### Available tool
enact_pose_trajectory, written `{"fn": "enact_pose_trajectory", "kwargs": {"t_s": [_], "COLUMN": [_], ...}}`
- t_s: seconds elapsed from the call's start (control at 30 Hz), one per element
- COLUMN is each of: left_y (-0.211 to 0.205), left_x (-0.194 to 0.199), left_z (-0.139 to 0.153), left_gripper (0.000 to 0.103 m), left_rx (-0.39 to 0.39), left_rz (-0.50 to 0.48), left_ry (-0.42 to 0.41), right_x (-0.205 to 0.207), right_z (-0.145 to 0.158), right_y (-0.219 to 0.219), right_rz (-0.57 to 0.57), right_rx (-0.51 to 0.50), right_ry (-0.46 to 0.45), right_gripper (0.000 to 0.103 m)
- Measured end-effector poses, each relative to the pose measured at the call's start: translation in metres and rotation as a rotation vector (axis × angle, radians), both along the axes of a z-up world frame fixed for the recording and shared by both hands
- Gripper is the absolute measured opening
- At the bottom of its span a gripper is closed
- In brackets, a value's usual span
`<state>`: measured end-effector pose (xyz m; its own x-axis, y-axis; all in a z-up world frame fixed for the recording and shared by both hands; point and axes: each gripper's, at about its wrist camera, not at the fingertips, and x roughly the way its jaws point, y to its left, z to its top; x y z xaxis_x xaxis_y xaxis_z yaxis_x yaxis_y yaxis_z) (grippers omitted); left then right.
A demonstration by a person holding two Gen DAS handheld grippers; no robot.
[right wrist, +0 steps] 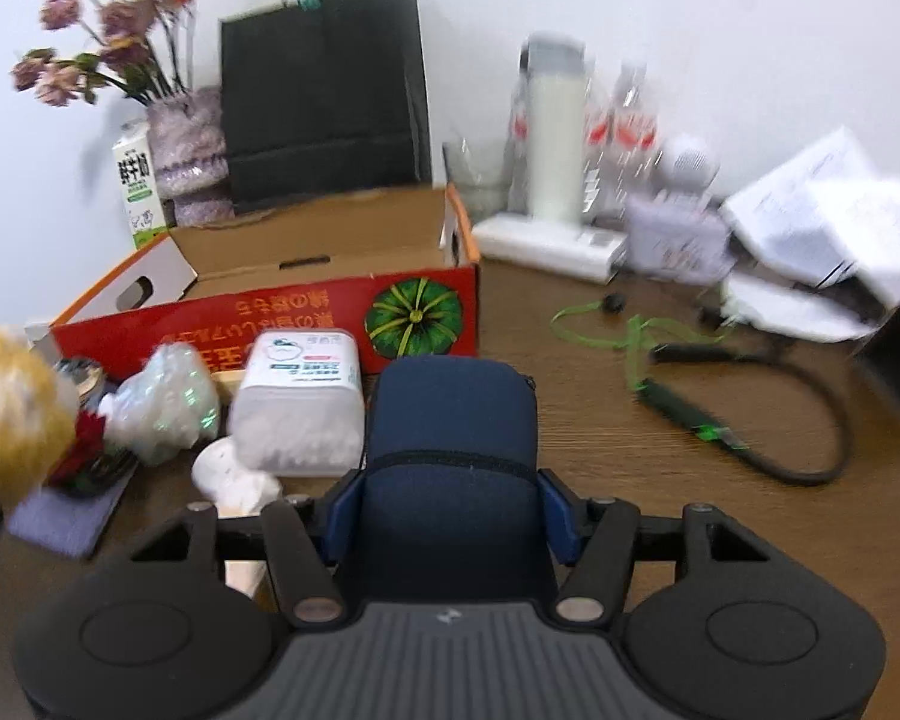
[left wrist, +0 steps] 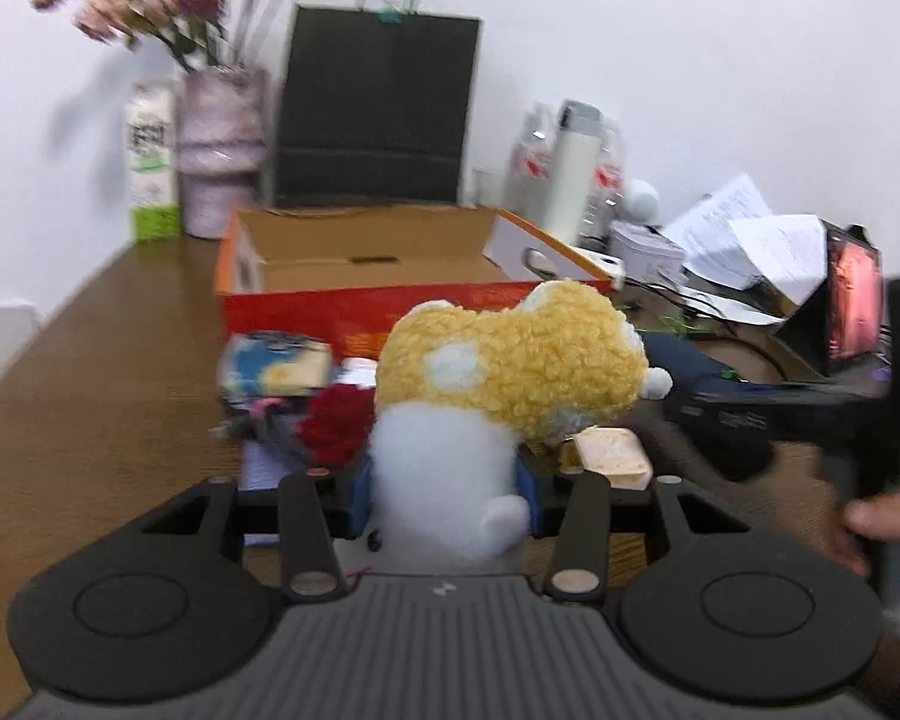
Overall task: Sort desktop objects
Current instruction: 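Grasp the plush toy with the left tool while the right tool grasps the navy glasses case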
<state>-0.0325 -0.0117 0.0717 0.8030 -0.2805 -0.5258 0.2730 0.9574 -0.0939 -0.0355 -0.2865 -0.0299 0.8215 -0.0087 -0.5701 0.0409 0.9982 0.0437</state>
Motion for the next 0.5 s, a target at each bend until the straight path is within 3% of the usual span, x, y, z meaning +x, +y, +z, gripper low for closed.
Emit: {"fn": "enact_pose_trajectory", "kwargs": {"t_s": [0.2,0.3,0.5], "left_y": [0.013,0.012,0.008], "left_x": [-0.042,-0.072,-0.098], "left_z": [0.002,0.0,-0.006], "left_gripper": [0.046,0.046,0.046], "left_rx": [0.032,0.084,0.125], "left_rz": [0.135,0.185,0.223], "left_ry": [-0.034,-0.08,-0.088], "right_x": [-0.084,-0.115,-0.145], "right_z": [0.015,0.018,0.017], "right_y": [0.016,0.03,0.051], "right_rz": [0.041,0.074,0.122], "right_rx": [0.053,0.051,0.032], "right_ry": [-0.062,-0.078,-0.076], "right_gripper": [0.059,0.059,0.059]}}
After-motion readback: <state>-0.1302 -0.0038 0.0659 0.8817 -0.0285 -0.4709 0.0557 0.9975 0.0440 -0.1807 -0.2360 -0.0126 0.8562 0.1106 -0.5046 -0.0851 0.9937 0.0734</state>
